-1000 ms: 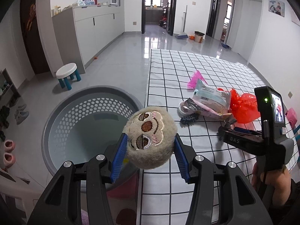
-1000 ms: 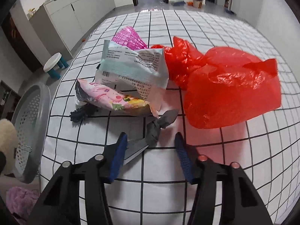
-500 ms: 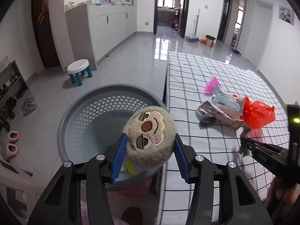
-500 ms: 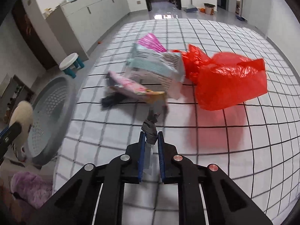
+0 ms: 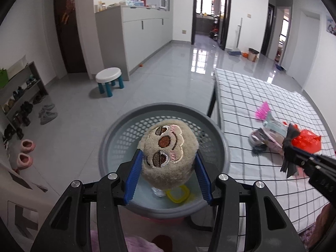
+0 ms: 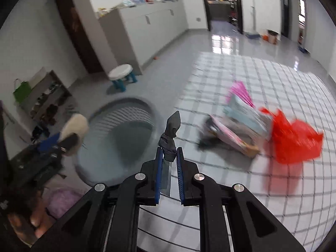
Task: Collect trash
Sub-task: 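Carry the plush head and scrap over the basket with both tools, then open both tools to drop the plush head and scrap into the basket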
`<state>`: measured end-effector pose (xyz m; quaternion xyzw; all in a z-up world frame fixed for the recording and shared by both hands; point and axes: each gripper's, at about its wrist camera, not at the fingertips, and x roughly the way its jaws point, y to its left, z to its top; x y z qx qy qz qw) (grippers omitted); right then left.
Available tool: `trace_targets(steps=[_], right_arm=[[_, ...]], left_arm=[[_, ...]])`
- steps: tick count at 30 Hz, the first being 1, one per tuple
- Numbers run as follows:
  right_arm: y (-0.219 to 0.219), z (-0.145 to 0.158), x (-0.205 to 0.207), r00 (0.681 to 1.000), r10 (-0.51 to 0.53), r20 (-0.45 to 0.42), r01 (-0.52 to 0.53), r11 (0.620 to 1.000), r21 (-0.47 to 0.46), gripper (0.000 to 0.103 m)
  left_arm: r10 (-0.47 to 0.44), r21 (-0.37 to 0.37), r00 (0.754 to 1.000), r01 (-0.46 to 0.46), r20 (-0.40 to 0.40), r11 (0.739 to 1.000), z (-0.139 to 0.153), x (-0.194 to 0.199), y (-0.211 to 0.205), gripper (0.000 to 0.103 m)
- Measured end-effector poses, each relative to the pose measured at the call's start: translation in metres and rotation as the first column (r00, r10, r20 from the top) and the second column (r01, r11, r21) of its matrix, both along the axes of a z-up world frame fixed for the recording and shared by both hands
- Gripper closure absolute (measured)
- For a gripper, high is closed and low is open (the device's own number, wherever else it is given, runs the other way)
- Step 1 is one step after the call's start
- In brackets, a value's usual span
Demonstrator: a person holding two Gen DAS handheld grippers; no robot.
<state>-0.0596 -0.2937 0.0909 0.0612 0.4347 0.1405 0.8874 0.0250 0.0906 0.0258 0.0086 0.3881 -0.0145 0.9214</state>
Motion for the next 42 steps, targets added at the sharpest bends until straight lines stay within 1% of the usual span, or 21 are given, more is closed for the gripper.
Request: trace_targets(steps=[6, 10, 13, 17, 22, 29, 37, 40, 41, 42], right_arm=[[0.047, 0.017, 0.023, 0.994, 0.107, 0.037, -0.108, 0.994, 0.025, 0.09], [0.072, 0.026, 0.034, 0.986, 0.158, 0.06, -0.159, 0.987, 0.022, 0.09], [0.086, 0.026, 0.041, 0.98, 0.186, 0.066, -0.187, 0.982, 0.02, 0.09], [0.101, 0.018, 0.052, 0.975, 0.217, 0.042, -0.218, 0.976, 0.021, 0.09], [0.113, 0.004, 0.061, 0.972, 0.235, 0.012, -0.235, 0.972, -0.001, 0.09], [0.115, -0.014, 0.07, 0.971, 0.236, -0.037, -0.236, 0.972, -0.004, 0.09], [0.116, -0.022, 0.073, 0.971, 0.23, -0.058, -0.231, 0.973, -0.006, 0.089], [0.116, -0.021, 0.074, 0.973, 0.223, -0.053, -0.223, 0.975, -0.005, 0.085], [0.116, -0.02, 0.074, 0.974, 0.22, -0.052, -0.221, 0.975, -0.006, 0.076], [0.115, -0.019, 0.074, 0.975, 0.216, -0.048, -0.217, 0.976, -0.008, 0.062]], left_arm=[[0.053, 0.007, 0.999, -0.053, 0.009, 0.999, 0.003, 0.01, 0.027, 0.055], [0.082, 0.001, 0.996, -0.082, 0.017, 0.997, 0.006, 0.017, 0.044, 0.055], [0.1, -0.006, 0.995, -0.1, 0.013, 0.995, 0.005, 0.024, 0.054, 0.055], [0.116, -0.007, 0.993, -0.116, -0.009, 0.993, 0.0, 0.034, 0.062, 0.055], [0.121, -0.006, 0.992, -0.121, -0.033, 0.993, -0.008, 0.041, 0.065, 0.055], [0.12, 0.004, 0.991, -0.12, -0.058, 0.993, -0.014, 0.047, 0.067, 0.054], [0.125, 0.013, 0.99, -0.125, -0.069, 0.992, -0.015, 0.046, 0.067, 0.05], [0.13, 0.014, 0.989, -0.129, -0.07, 0.992, -0.014, 0.046, 0.067, 0.043], [0.131, 0.014, 0.989, -0.131, -0.069, 0.991, -0.014, 0.046, 0.067, 0.041], [0.134, 0.015, 0.989, -0.133, -0.07, 0.991, -0.013, 0.046, 0.067, 0.039]])
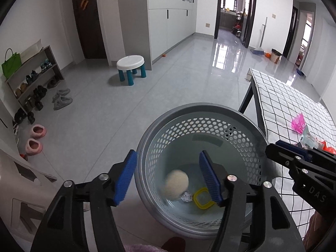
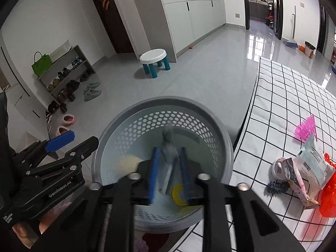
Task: Collect trash
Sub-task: 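Open both tools to drop the plush head and scrap into the basket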
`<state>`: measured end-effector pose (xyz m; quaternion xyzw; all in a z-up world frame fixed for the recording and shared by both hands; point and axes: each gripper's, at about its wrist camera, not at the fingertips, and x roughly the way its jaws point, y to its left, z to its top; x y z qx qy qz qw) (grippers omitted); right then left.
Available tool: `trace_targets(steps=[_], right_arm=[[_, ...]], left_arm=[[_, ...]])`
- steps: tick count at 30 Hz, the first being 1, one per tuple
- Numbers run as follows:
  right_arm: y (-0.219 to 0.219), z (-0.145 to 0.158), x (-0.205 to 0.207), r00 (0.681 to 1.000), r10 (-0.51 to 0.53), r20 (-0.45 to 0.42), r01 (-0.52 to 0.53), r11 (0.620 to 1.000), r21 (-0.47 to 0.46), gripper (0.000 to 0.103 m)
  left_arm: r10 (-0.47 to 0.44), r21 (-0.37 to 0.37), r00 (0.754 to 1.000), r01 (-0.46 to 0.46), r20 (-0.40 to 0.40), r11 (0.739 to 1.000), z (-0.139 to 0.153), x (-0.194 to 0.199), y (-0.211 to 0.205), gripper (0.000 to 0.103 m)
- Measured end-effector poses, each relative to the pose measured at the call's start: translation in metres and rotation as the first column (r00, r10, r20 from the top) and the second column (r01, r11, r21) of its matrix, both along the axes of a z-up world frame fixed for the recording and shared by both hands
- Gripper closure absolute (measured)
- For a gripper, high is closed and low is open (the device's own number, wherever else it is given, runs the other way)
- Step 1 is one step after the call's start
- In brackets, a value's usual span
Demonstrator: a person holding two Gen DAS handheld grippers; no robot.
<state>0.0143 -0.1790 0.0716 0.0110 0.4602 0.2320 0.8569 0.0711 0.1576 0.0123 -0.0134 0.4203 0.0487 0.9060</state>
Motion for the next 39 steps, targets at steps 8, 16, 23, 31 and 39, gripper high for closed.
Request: trace_targets(steps=[8, 16, 23, 31, 39], right_arm=[[-0.005, 0.001, -0.001, 1.0, -0.017, 0.014, 0.017, 1.0, 0.001, 0.055], [-0.007, 0.001, -0.003, 1.0, -0.022, 0.013, 0.022, 1.0, 0.006, 0.055], [-0.014, 0.005, -0.011, 0.999, -0.037, 0.026, 0.037, 0.999, 0.016, 0.05], [-0.028, 0.014, -0.024, 0.996, -0.073, 0.04, 0.072, 0.997, 0.024, 0.045], [-0.059, 0.025, -0.046, 0.987, -0.143, 0.066, 0.143, 0.99, 0.007, 0.04]], left_arm=[[0.012, -0.007, 1.0, -0.012, 0.001, 1.0, -0.001, -0.002, 0.003, 0.031], [0.014, -0.009, 1.0, -0.014, 0.006, 1.0, 0.0, -0.003, 0.002, 0.024], [0.016, -0.016, 1.0, -0.016, 0.015, 1.0, 0.005, -0.005, 0.003, 0.019], [-0.003, -0.024, 0.999, 0.004, 0.04, 1.0, 0.016, -0.013, -0.006, 0.014], [-0.043, -0.027, 0.996, 0.045, 0.073, 0.999, 0.03, -0.028, -0.023, 0.01]])
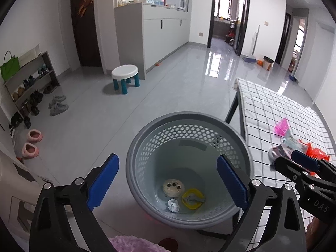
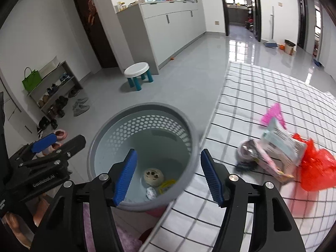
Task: Collect trash
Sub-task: 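Move both tools back over the red bag and wrappers on the mat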
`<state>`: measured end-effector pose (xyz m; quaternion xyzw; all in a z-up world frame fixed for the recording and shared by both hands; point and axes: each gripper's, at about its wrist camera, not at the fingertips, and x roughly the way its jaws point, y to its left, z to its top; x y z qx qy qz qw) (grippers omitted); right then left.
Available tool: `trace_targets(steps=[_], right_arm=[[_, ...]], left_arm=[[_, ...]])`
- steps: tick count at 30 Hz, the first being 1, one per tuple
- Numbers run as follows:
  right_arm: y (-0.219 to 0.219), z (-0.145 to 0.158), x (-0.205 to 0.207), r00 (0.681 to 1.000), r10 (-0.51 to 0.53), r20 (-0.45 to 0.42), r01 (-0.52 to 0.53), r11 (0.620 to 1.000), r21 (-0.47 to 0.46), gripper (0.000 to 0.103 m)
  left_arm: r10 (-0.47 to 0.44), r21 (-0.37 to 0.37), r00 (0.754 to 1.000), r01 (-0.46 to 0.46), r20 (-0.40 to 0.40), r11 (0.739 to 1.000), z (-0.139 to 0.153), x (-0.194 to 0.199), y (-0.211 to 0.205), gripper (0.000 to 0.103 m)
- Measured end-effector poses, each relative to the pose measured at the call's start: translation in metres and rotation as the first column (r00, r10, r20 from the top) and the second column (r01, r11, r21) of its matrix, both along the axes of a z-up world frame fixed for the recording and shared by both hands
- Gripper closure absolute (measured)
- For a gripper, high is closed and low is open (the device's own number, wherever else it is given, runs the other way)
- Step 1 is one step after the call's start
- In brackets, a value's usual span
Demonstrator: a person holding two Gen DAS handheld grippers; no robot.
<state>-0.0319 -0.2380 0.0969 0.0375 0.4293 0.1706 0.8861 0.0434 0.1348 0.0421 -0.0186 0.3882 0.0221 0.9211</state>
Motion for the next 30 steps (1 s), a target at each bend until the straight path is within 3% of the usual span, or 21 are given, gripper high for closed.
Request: trace_targets(steps=[7, 16, 30], right_arm=[[-0.042, 0.01, -0.028, 0.995, -0.092, 0.036, 0.092, 0.996, 0.001, 0.034], [-0.107, 0.014, -0.074, 0.975, -0.211, 0.074, 0.213, 0.977, -0.017, 0.033], [-0.224, -0.002, -0.134, 0.9, -0.429, 0.075, 0.433, 0.9, -0.048, 0.033]], left_arm=[[-0.067, 0.005, 0.998, 0.067, 0.017, 0.998, 0.008, -0.014, -0.029, 0.008], [-0.172, 0.014, 0.985, 0.171, 0.019, 0.985, 0.013, -0.03, -0.076, 0.007], [-0.334, 0.009, 0.942, 0.334, -0.019, 0.942, -0.002, -0.053, -0.17, 0.007]])
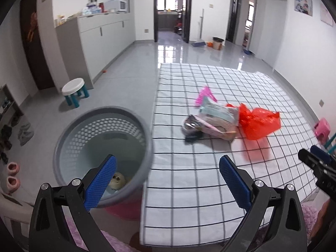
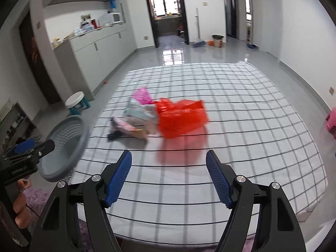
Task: Collect trash
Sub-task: 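Move both tools back over the red bag and wrappers on the mat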
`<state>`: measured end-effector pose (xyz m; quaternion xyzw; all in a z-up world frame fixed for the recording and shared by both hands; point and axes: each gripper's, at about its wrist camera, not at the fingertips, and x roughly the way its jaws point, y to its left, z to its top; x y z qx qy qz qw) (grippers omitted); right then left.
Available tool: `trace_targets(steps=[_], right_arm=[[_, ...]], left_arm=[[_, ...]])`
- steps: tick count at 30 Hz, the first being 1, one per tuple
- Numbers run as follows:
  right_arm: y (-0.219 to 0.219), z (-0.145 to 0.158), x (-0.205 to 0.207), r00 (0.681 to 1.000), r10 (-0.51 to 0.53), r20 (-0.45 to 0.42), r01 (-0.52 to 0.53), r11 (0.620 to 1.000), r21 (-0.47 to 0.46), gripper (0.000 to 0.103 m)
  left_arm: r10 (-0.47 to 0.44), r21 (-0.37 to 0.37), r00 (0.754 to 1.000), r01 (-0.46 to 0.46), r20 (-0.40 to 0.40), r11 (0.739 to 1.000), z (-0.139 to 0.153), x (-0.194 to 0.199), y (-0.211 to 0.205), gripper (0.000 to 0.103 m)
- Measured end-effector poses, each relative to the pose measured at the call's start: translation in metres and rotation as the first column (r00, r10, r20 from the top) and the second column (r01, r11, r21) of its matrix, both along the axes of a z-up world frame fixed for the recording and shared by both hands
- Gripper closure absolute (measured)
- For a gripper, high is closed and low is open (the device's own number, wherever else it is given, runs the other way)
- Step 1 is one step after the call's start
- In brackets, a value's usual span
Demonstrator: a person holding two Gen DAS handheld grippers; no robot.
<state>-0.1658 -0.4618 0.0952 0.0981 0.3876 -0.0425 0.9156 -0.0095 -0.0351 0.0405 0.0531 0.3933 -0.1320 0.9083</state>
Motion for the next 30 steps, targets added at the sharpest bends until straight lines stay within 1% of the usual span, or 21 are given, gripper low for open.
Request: trace_targets(steps=[3, 7, 10, 15, 19, 25, 30], right_arm=[[-0.015, -0.004, 0.001, 1.0, -0.021, -0.001, 0.021, 1.0, 0.013, 0.033], [-0.028, -0.008, 0.012, 1.0, -0.013, -0.003, 0.013, 1.0, 0.023, 0.033], [-0.034, -0.007, 0.03, 1.0, 0.01, 0.001, -0.01, 1.0, 0.016, 0.033], [-0.038, -0.002, 0.062, 0.998, 0.054, 0.01, -0.054, 0.998, 0.034, 0.033], [-0.033, 0.0, 0.094, 0.996, 0.09, -0.009, -0.09, 0.996, 0.006, 0.033], [-0.027, -0.013, 0.144, 0.986, 0.147, -0.08, -0.152, 0.986, -0.064, 0.032], [-0.024, -0.021, 0.168, 0.977, 0.181, -0.114, -0.192, 0.977, -0.092, 0.032]], left_arm=[[-0.015, 0.01, 1.0, 0.015, -0.006, 1.0, -0.005, -0.001, -0.011, 0.007], [-0.018, 0.029, 1.0, 0.018, -0.015, 0.999, -0.01, 0.002, -0.023, 0.007], [-0.008, 0.036, 1.0, 0.008, -0.02, 0.999, -0.012, 0.007, -0.027, 0.007], [0.012, 0.046, 1.0, -0.011, -0.025, 0.999, -0.015, 0.022, -0.032, 0.007], [0.022, 0.043, 0.999, -0.021, -0.028, 0.999, -0.017, 0.036, -0.037, 0.007], [0.024, 0.037, 0.999, -0.023, -0.03, 0.999, -0.021, 0.052, -0.047, 0.007], [0.025, 0.039, 0.999, -0.023, -0.047, 0.999, -0.03, 0.06, -0.052, 0.007]])
